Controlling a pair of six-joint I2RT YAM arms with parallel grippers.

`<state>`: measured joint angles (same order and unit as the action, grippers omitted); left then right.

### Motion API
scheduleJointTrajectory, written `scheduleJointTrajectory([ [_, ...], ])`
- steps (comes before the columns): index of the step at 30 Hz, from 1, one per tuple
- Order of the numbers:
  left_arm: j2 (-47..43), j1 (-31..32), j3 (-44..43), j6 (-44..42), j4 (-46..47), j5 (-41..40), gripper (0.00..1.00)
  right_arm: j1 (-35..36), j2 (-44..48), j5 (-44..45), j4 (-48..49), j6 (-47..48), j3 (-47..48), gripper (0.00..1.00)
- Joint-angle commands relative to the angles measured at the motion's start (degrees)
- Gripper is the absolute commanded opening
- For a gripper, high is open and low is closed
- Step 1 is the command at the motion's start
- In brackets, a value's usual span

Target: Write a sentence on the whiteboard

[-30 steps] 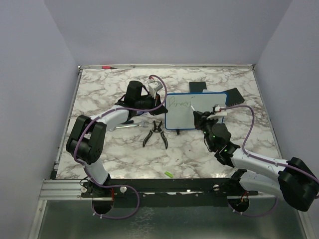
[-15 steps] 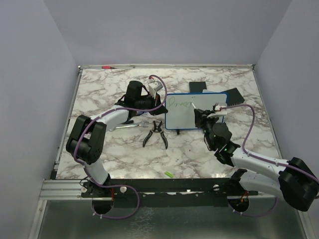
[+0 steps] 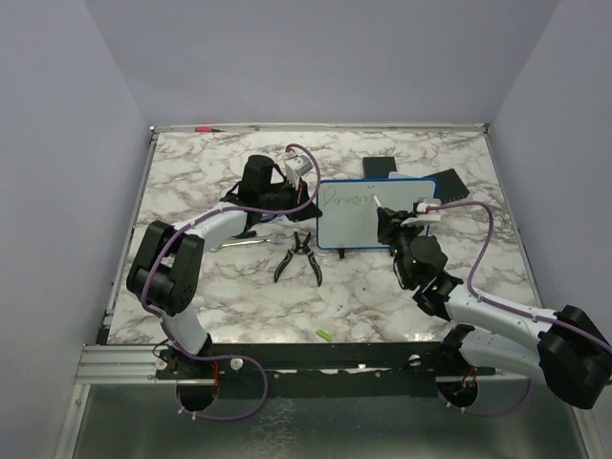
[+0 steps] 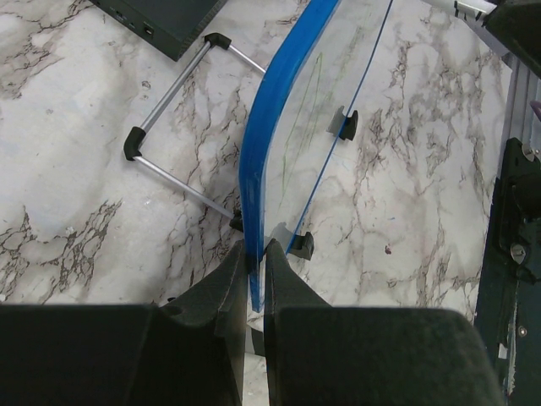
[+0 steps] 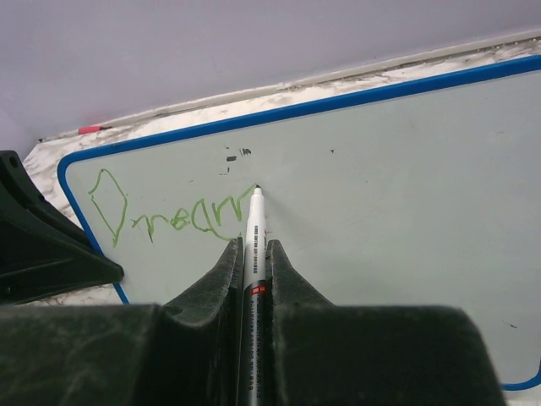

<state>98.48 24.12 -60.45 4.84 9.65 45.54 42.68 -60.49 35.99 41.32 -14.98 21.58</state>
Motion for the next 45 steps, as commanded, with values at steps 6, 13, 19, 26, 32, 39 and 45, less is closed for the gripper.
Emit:
scheduleJointTrajectory([
  [6,0.25,0.93,-0.29,-1.83,-3.33,-2.30,0.00,-0.20,-0.59,0.64,-2.94,-3.53,-1.82,0.01],
  [13,0.00,0.93,-0.29,-1.86,-3.37,-2.34,0.00,-0.22,-0.12,0.51,-3.84,-4.55,-2.87,0.01],
  [19,-0.12,0.93,-0.29,-1.86,-3.40,-2.30,0.00,-0.20,0.10,0.25,-3.88,-4.65,-3.35,0.01],
  [26,-0.12,1.00,-0.20,-1.94,-3.41,-2.56,0.00,-0.21,5.53,-1.34,-4.06,-1.59,-3.76,0.01],
  [32,-0.04,0.96,-0.20,-1.96,-3.41,-2.48,0.00,-0.19,8.58,1.25,-5.19,-0.90,-4.06,0.01],
  [39,-0.09,1.02,-0.20,-2.00,-3.53,-2.56,0.00,-0.21,7.06,2.18,-2.98,1.12,-3.48,0.01],
  [45,-0.11,1.04,-0.20,-2.05,-3.56,-2.56,0.00,-0.33,5.48,2.10,-1.24,2.52,-2.92,0.01],
])
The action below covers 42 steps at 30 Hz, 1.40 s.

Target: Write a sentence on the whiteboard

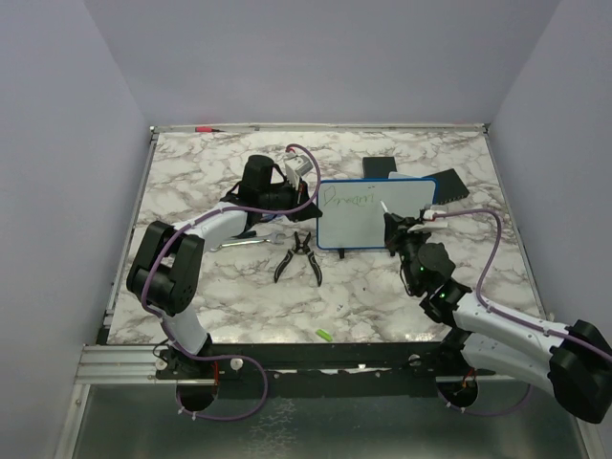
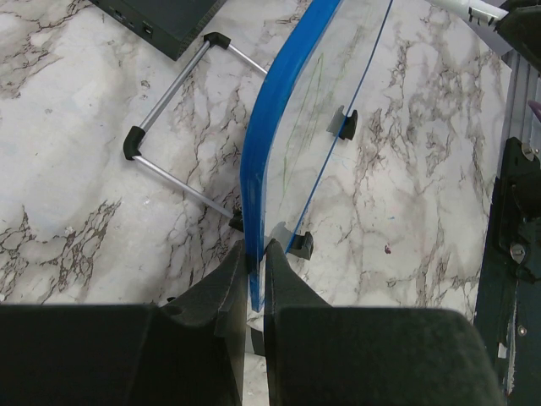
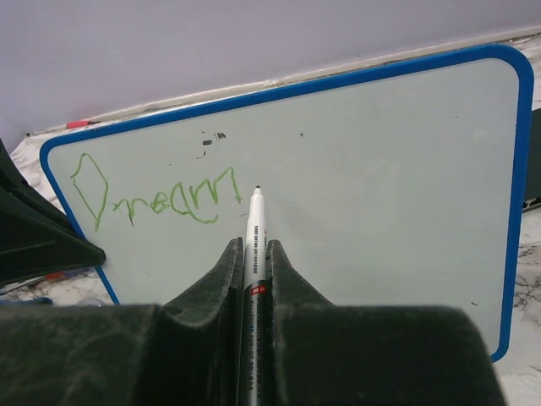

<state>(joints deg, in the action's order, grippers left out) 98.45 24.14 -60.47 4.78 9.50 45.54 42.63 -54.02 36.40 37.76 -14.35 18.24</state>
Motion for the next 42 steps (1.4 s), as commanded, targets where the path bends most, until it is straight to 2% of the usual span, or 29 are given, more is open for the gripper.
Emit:
scheduleJointTrajectory([
  [1,-0.06,1.00,-0.18,-1.97,-3.35,-2.52,0.00,-0.34,-1.14,1.62,2.77,2.09,0.47,0.01],
  [23,0.00,1.18,-0.13,-2.19,-3.52,-2.63,0.00,-2.50,-5.21,-0.53,5.72,3.86,3.22,0.01],
  [34,0.14,1.26,-0.34,-2.23,-3.62,-2.65,0.00,-2.48,-7.05,-4.88,3.97,4.93,3.93,0.01],
  [42,0.09,1.28,-0.35,-2.31,-3.76,-2.65,0.00,-2.44,-7.11,-4.94,3.08,1.99,1.80,0.01],
])
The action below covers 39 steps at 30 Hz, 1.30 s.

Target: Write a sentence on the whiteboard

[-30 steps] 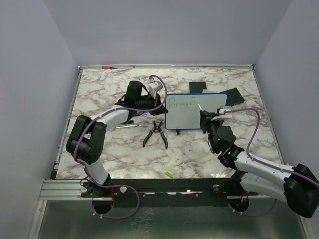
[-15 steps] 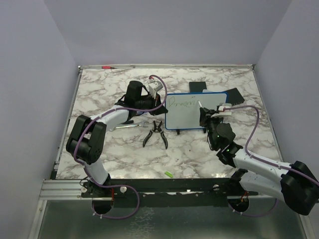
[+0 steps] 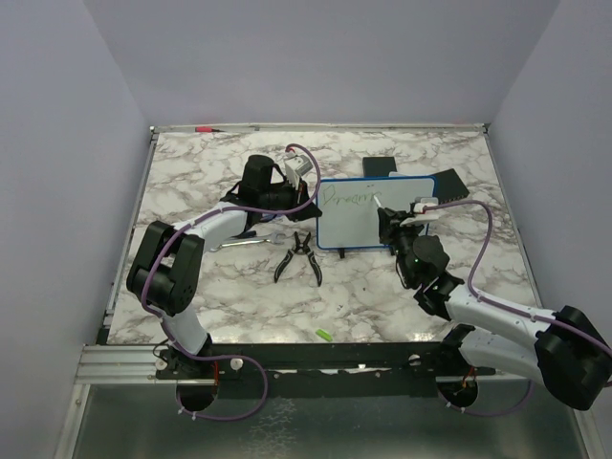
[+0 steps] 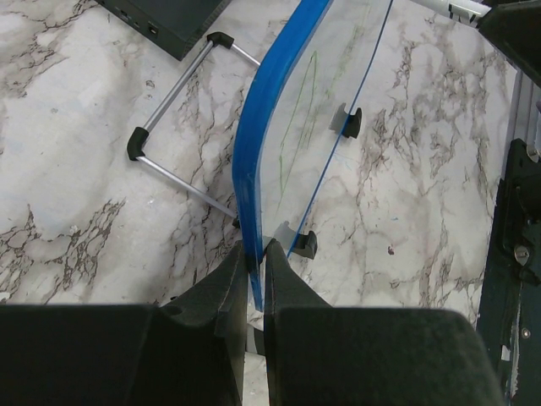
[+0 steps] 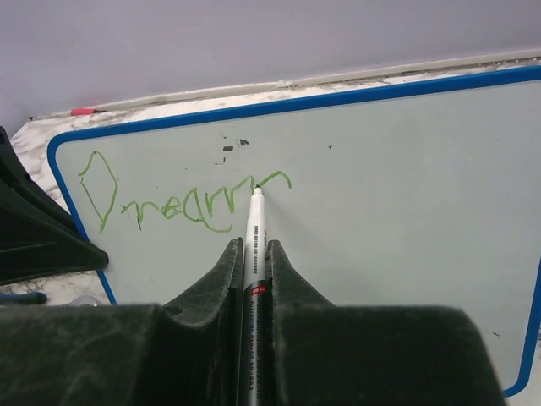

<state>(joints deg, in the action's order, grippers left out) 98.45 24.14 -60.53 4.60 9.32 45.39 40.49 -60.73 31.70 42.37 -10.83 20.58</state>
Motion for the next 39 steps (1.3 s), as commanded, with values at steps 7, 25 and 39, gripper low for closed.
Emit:
scheduleJointTrajectory([
  [7,0.02,1.26,-0.29,-2.14,-3.55,-2.58,0.00,-0.33,1.81,4.56,-4.40,-3.38,-1.47,0.01],
  [25,-0.06,1.28,-0.29,-2.40,-3.79,-2.76,0.00,-0.33,3.68,7.76,-6.59,-4.30,-2.88,0.01],
  [39,-0.16,1.26,-0.29,-2.40,-3.82,-2.78,0.00,-0.32,4.33,4.49,-7.28,-5.03,-4.67,0.01],
])
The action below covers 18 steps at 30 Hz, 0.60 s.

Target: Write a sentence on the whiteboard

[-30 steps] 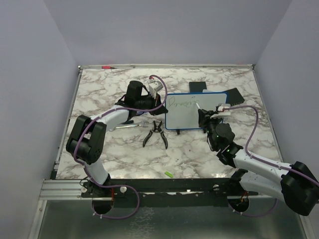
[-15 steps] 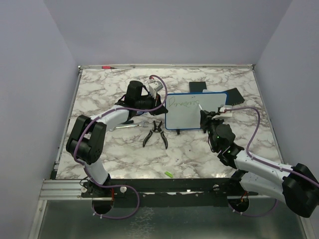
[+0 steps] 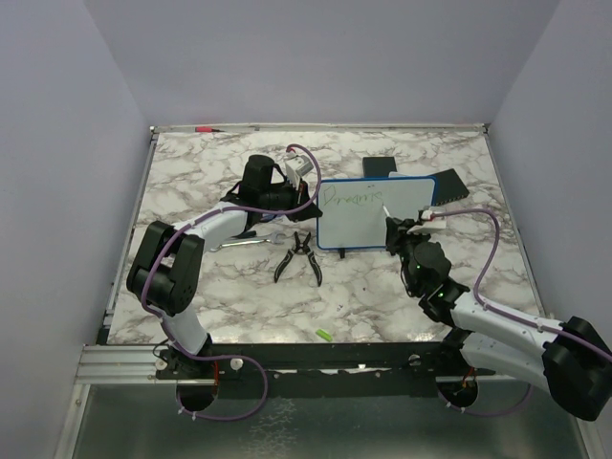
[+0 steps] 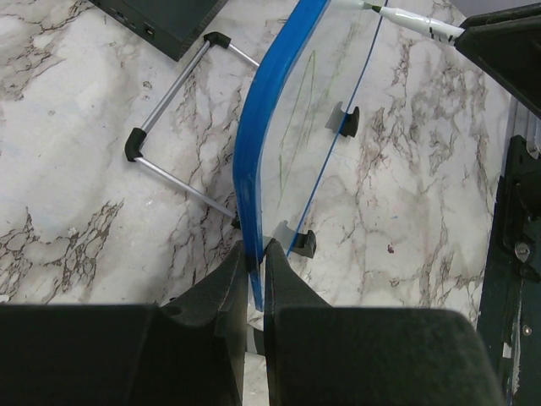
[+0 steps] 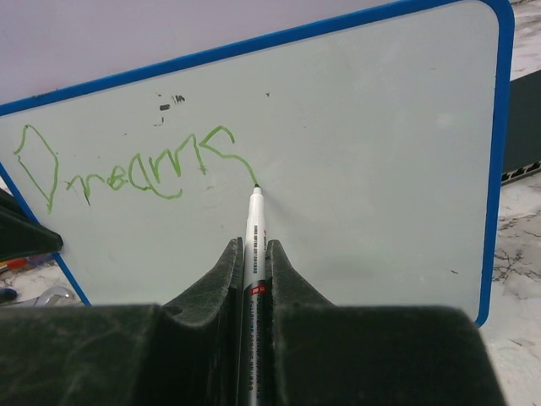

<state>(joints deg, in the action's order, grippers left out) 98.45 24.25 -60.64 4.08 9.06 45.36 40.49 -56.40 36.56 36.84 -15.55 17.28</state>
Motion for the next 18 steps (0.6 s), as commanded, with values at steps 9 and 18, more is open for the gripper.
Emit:
scheduleJointTrajectory([
  [9,-0.19,1.16,-0.26,-1.88,-3.65,-2.65,0.00,-0.24,-3.07,-4.29,0.87,0.40,-0.03,0.01],
  [18,-0.19,1.16,-0.27,-1.88,-3.67,-2.65,0.00,-0.25,-4.79,-5.54,2.27,0.42,0.92,0.01],
])
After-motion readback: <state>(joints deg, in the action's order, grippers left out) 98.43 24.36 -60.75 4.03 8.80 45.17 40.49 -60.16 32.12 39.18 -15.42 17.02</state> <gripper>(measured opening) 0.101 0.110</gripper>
